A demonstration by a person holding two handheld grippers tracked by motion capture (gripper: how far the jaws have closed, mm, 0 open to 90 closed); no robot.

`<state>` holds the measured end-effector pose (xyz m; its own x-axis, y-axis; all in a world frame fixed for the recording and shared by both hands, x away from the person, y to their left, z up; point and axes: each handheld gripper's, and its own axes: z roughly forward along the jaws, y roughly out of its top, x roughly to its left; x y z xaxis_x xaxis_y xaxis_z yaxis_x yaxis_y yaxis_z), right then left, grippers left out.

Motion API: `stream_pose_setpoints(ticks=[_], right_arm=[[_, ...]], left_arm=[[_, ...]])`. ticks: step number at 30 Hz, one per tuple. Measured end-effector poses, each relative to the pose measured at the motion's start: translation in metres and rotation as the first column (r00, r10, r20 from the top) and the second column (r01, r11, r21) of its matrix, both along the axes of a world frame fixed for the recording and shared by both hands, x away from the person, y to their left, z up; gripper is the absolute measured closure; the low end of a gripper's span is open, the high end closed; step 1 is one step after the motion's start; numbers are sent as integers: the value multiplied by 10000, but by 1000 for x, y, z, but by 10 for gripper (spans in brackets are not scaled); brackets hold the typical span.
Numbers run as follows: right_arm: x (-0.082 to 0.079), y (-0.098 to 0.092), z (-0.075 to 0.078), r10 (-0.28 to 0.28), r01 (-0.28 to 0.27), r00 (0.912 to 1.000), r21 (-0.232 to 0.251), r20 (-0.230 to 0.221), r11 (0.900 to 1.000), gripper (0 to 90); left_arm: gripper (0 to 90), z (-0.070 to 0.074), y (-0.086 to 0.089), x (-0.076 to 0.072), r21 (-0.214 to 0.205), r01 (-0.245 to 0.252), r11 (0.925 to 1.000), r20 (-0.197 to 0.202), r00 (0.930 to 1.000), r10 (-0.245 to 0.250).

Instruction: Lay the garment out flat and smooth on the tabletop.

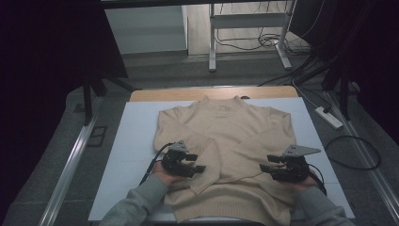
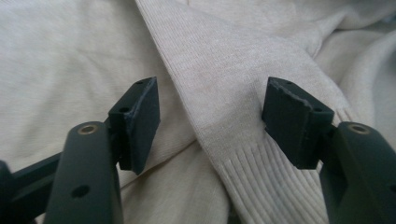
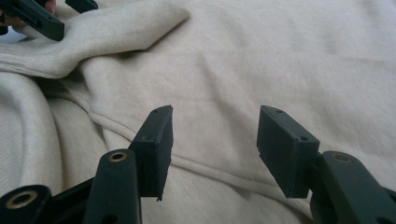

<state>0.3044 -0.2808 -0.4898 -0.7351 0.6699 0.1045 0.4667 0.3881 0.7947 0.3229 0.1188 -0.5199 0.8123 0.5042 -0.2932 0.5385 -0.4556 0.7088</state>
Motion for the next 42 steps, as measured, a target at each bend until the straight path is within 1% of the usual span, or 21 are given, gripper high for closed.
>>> stream_pose_setpoints(ticks=[2, 3, 4, 6, 9, 10, 13, 18, 19, 20, 23, 25, 26, 27, 28, 31, 34, 36, 37, 39, 42], right_arm=[[-1, -2, -1, -55, 55, 10000, -39, 30, 10000, 457], [-1, -3, -1, -79, 79, 10000, -70, 47, 9999, 456], [-1, -3, -1, -112, 113, 9999, -62, 37, 9999, 456], [-1, -4, -2, -142, 142, 9999, -87, 24, 9999, 455], [0, -5, -3, -247, 247, 9997, -105, -14, 9996, 454], [0, -5, -3, -268, 268, 9996, -130, -6, 9996, 454], [0, -6, -3, -292, 293, 9996, -188, 50, 9994, 453], [0, -6, -3, -333, 335, 9994, -265, 83, 9991, 453], [0, -6, -3, -347, 349, 9994, -295, 90, 9990, 452], [0, -7, -4, -355, 358, 9993, -300, 89, 9989, 451], [0, -6, -3, -329, 333, 9994, -313, 112, 9990, 448], [0, -6, -4, -322, 326, 9994, -356, 127, 9988, 447], [0, -6, -4, -316, 321, 9994, -399, 123, 9987, 446], [0, -6, -4, -321, 327, 9994, -444, 136, 9985, 445], [0, -6, -4, -372, 379, 9992, -470, 172, 9982, 444], [0, -7, -4, -445, 456, 9987, -505, 229, 9977, 444], [1, -8, -5, -527, 541, 9983, -608, 238, 9967, 444], [2, -8, -6, -556, 571, 9982, -679, 246, 9961, 444], [2, -8, -6, -570, 586, 9981, -707, 249, 9958, 444], [2, -8, -6, -576, 594, 9980, -762, 258, 9953, 444], [2, -9, -7, -578, 600, 9979, -837, 282, 9947, 444]], left_arm=[[435, -2, 0, 2, -188, 132, 9997, -228, 9996, -136], [493, -2, 1, 2, -288, 255, 9993, -296, 9992, -263], [585, -2, 1, 2, -301, 322, 9990, -251, 9991, -329], [713, 1, 1, 0, -203, 330, 9992, -28, 9994, -331], [817, 8, 4, -7, 94, 205, 9997, 676, 9975, -210], [825, 11, 6, -9, 207, 59, 9998, 971, 9952, -79], [831, 18, 13, -12, 225, -155, 9996, 1273, 9918, 125], [834, 25, 36, -11, -23, -734, 9973, 1416, 9872, 730], [834, 27, 42, -11, 8, -880, 9961, 1503, 9848, 869], [834, 29, 49, -11, 123, -1143, 9934, 1679, 9796, 1106], [835, 34, 67, -9, 309, -1712, 9847, 1939, 9675, 1621], [837, 36, 81, -7, 552, -2118, 9757, 2122, 9574, 1958], [838, 37, 88, -5, 701, -2376, 9688, 2246, 9500, 2167], [838, 38, 99, -4, 939, -2660, 9594, 2340, 9426, 2384], [839, 39, 106, -3, 1014, -2845, 9533, 2338, 9382, 2552], [840, 40, 135, -2, 789, -3606, 9294, 2180, 9160, 3369], [840, 43, 160, -5, 980, -4245, 9001, 2331, 8891, 3940], [840, 44, 174, -7, 1005, -4591, 8827, 2395, 8722, 4264], [840, 44, 179, -8, 1114, -4760, 8724, 2445, 8640, 4402], [840, 44, 190, -9, 1207, -5018, 8565, 2444, 8513, 4643], [840, 41, 205, -11, 1339, -5462, 8269, 2390, 8276, 5079]])
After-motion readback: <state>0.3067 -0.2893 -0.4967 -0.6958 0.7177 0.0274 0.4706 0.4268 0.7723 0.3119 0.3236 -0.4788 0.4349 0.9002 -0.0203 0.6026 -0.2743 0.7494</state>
